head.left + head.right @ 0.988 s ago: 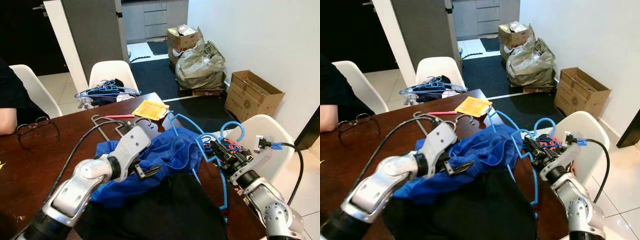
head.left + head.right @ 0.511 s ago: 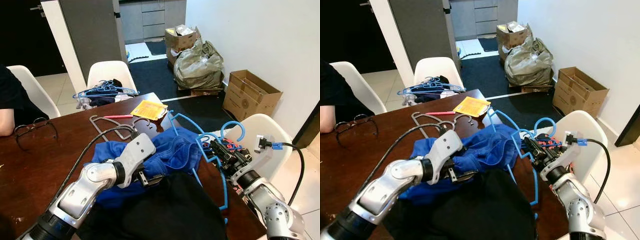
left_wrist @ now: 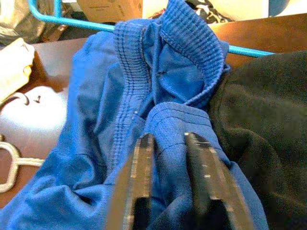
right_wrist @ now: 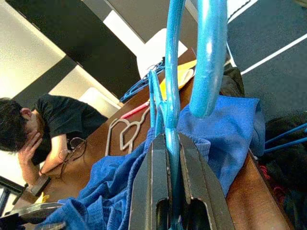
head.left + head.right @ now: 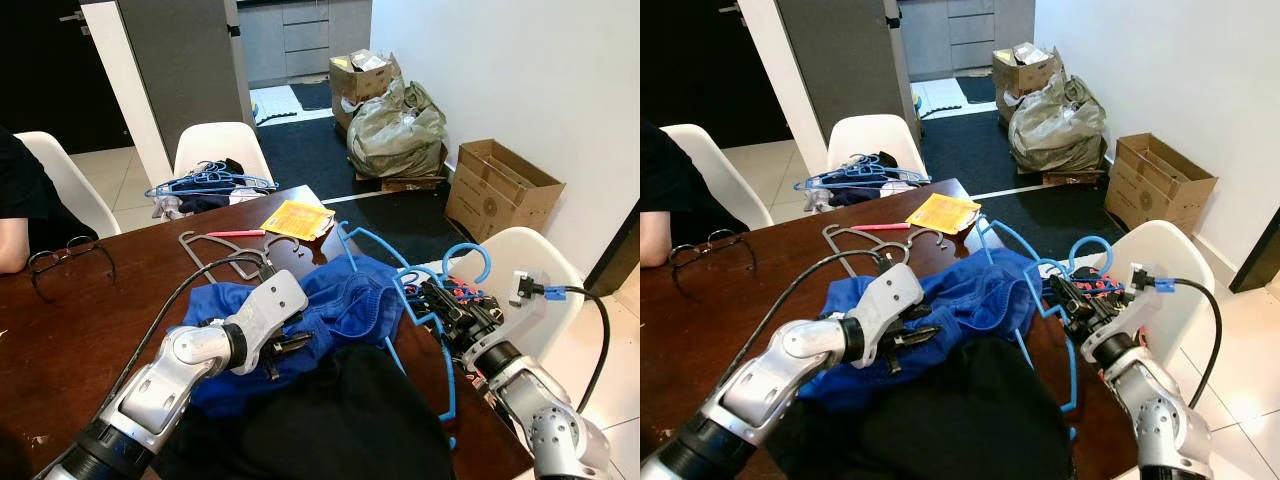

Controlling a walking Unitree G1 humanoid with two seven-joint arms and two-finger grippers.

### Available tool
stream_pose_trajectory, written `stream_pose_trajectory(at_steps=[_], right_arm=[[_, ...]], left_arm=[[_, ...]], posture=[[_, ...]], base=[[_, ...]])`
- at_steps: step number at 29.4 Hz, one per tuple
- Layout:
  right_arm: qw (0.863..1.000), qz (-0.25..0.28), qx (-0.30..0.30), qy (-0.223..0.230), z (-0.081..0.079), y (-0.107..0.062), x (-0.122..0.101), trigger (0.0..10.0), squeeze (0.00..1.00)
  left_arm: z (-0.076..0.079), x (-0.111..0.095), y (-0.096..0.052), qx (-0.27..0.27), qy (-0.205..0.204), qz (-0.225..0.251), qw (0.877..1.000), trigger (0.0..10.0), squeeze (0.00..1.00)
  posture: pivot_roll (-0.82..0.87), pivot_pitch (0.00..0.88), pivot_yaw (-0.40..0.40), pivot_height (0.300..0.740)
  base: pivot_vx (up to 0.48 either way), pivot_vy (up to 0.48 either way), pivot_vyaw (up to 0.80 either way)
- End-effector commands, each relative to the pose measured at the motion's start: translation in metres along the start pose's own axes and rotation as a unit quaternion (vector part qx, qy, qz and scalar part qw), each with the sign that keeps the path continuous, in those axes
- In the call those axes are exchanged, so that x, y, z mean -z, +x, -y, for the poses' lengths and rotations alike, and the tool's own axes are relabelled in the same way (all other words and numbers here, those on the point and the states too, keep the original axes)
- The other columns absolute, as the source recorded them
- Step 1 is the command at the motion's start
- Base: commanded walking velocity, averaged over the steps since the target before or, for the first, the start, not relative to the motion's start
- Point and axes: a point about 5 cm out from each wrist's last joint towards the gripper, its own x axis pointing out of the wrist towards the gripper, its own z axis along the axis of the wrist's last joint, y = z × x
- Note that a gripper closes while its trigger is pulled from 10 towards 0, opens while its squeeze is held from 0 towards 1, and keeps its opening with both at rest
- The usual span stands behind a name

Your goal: Hang hanger

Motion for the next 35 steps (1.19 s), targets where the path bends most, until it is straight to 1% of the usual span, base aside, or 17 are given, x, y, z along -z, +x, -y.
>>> stream_pose_trajectory(at_steps=[1, 9, 11, 13, 14, 15, 17, 18, 22, 24, 26, 27, 28, 30, 31, 33, 35], right_arm=[[1.0, 0.004, -0.004, -0.008, -0.004, 0.001, -0.001, 10.0, 0.0], [1.0, 0.003, -0.005, -0.006, -0.004, 0.001, -0.001, 10.0, 0.0], [1.0, 0.004, -0.004, -0.004, -0.004, 0.001, -0.001, 10.0, 0.0], [1.0, 0.004, -0.004, -0.004, -0.004, 0.001, -0.001, 10.0, 0.0], [1.0, 0.004, -0.004, -0.004, -0.004, 0.001, -0.002, 10.0, 0.0], [1.0, 0.004, -0.004, -0.004, -0.004, 0.001, -0.002, 10.0, 0.0], [1.0, 0.006, -0.004, -0.002, -0.004, 0.001, -0.002, 10.0, 0.0], [1.0, 0.006, -0.004, -0.002, -0.004, 0.001, -0.002, 10.0, 0.0], [1.0, 0.008, -0.003, 0.001, -0.004, 0.002, -0.002, 10.0, 0.0], [1.0, 0.011, -0.003, 0.004, -0.004, 0.003, -0.002, 10.0, 0.0], [1.0, 0.011, -0.003, 0.004, -0.004, 0.003, -0.002, 10.0, 0.0], [1.0, 0.012, -0.003, 0.006, -0.005, 0.003, -0.002, 10.0, 0.0], [1.0, 0.012, -0.003, 0.006, -0.005, 0.003, -0.002, 10.0, 0.0], [1.0, 0.013, -0.004, 0.008, -0.005, 0.004, -0.001, 10.0, 0.0], [1.0, 0.013, -0.004, 0.008, -0.005, 0.004, -0.001, 10.0, 0.0], [1.0, 0.014, -0.005, 0.009, -0.005, 0.004, -0.001, 10.0, 0.0], [1.0, 0.015, -0.005, 0.01, -0.005, 0.004, -0.001, 10.0, 0.0]], left_arm=[[-0.007, -0.002, -0.002, -0.015, 0.007, 0.002, 1.0, 0.0, 0.0], [-0.024, -0.015, -0.01, -0.054, 0.033, 0.031, 0.998, 0.0, 0.0], [-0.048, -0.041, -0.025, -0.106, 0.062, 0.073, 0.99, 0.0, 0.0], [-0.048, -0.041, -0.025, -0.106, 0.062, 0.073, 0.99, 0.0, 0.0], [-0.065, -0.068, -0.037, -0.136, 0.084, 0.115, 0.98, 0.0, 0.0], [-0.065, -0.068, -0.037, -0.136, 0.084, 0.115, 0.98, 0.0, 0.0], [-0.087, -0.121, -0.067, -0.175, 0.148, 0.189, 0.955, 0.0, 0.0], [-0.087, -0.121, -0.067, -0.175, 0.148, 0.189, 0.955, 0.0, 0.0], [-0.095, -0.15, -0.085, -0.189, 0.193, 0.224, 0.937, 0.0, 0.0], [-0.104, -0.179, -0.108, -0.2, 0.235, 0.259, 0.915, 0.0, 0.0], [-0.104, -0.179, -0.108, -0.2, 0.235, 0.259, 0.915, 0.0, 0.0], [-0.106, -0.189, -0.117, -0.203, 0.248, 0.27, 0.908, 0.0, 0.0], [-0.106, -0.189, -0.117, -0.203, 0.248, 0.27, 0.908, 0.0, 0.0], [-0.114, -0.206, -0.134, -0.218, 0.275, 0.281, 0.893, 0.0, 0.0], [-0.114, -0.206, -0.134, -0.218, 0.275, 0.281, 0.893, 0.0, 0.0], [-0.121, -0.22, -0.151, -0.237, 0.293, 0.289, 0.88, 0.0, 0.0], [-0.122, -0.224, -0.157, -0.245, 0.298, 0.291, 0.875, 0.0, 0.0]], posture=[[-0.07, 0.0, 0.062, 0.731], [-0.06, 0.0, 0.063, 0.731], [-0.06, 0.0, 0.061, 0.731], [-0.06, 0.0, 0.061, 0.731], [-0.06, 0.0, 0.062, 0.731], [-0.06, 0.0, 0.062, 0.731], [-0.05, 0.0, 0.063, 0.731], [-0.05, 0.0, 0.063, 0.731], [-0.05, 0.0, 0.063, 0.731], [-0.04, 0.0, 0.065, 0.731], [-0.04, 0.0, 0.065, 0.731], [-0.04, 0.0, 0.065, 0.731], [-0.04, 0.0, 0.065, 0.731], [-0.04, 0.0, 0.067, 0.731], [-0.04, 0.0, 0.067, 0.731], [-0.03, 0.0, 0.07, 0.731], [-0.03, 0.0, 0.07, 0.731]], base=[[0.0, 0.0, 0.0], [0.0, 0.0, 0.0], [0.0, 0.0, 0.0], [0.0, 0.0, 0.0], [0.0, 0.0, 0.0], [0.0, 0.0, 0.0], [0.0, 0.0, 0.0], [0.0, 0.0, 0.0], [0.0, 0.0, 0.0], [0.0, 0.0, 0.0], [0.0, 0.0, 0.0], [0.0, 0.0, 0.0], [0.0, 0.0, 0.0], [0.0, 0.0, 0.0], [0.0, 0.0, 0.0], [0.0, 0.0, 0.0], [0.0, 0.0, 0.0]])
